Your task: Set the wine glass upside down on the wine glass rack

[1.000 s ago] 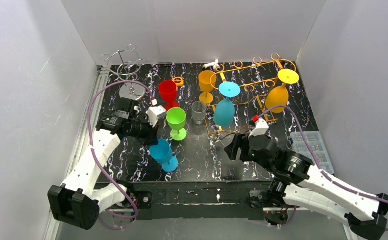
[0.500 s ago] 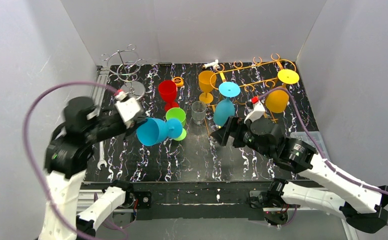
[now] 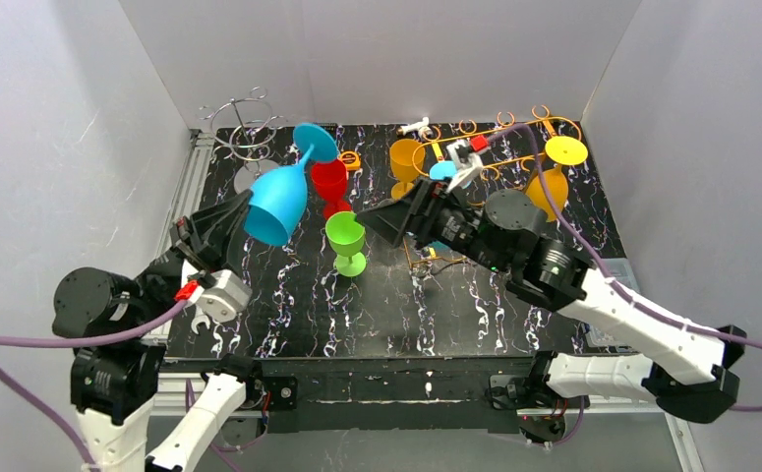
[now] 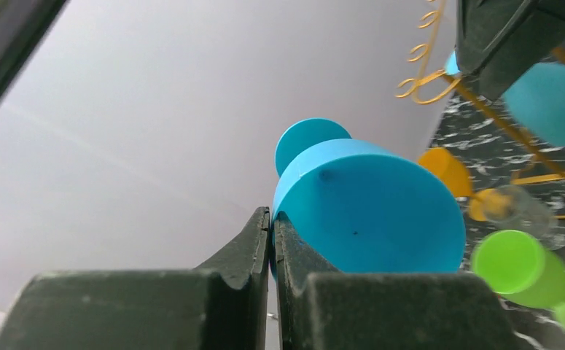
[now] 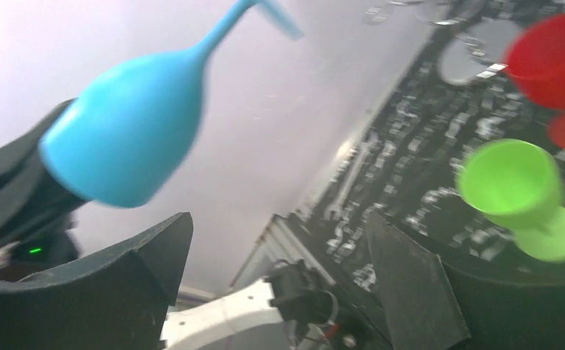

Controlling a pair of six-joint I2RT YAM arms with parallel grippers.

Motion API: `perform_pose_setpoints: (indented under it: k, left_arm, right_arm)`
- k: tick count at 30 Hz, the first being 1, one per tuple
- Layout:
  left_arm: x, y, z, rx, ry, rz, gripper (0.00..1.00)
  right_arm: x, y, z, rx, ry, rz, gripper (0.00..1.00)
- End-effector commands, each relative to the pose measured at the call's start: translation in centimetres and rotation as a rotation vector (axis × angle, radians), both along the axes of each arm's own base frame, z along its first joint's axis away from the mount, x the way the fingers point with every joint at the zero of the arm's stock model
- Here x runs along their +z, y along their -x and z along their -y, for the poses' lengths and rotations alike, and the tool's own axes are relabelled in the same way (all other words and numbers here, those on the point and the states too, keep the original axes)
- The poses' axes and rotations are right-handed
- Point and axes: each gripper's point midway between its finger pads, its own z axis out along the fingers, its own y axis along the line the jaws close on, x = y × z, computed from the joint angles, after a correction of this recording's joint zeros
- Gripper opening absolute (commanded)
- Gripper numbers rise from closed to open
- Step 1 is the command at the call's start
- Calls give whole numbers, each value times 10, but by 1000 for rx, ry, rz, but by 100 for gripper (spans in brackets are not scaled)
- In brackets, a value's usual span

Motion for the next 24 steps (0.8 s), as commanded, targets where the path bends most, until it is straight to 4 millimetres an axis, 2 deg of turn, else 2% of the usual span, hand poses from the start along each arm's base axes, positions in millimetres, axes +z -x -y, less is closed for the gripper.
perform_pose_setpoints:
  k: [1, 4, 7, 14, 17, 19, 24]
  left_arm:
    - [61, 0, -6, 62, -11, 390, 0]
    - [71, 7, -3, 48, -29, 502, 0]
    - [68, 8, 0, 36, -42, 512, 0]
    - [52, 14, 6, 5, -99, 554, 0]
    - [44, 16, 10, -13, -126, 572, 0]
    - [39, 18, 13, -31, -153, 602, 0]
    - [32, 20, 16, -38, -183, 629, 0]
  right_arm:
    - [94, 28, -32, 113, -264, 136, 98]
    - [113, 46, -53, 156, -339, 169, 98]
    - [124, 53, -59, 147, -423, 202, 99]
    - [139, 50, -65, 126, -555, 225, 98]
    - [146, 48, -81, 134, -532, 223, 98]
    - [143, 47, -96, 149, -516, 217, 98]
    - [140, 44, -105, 147, -541, 209, 98]
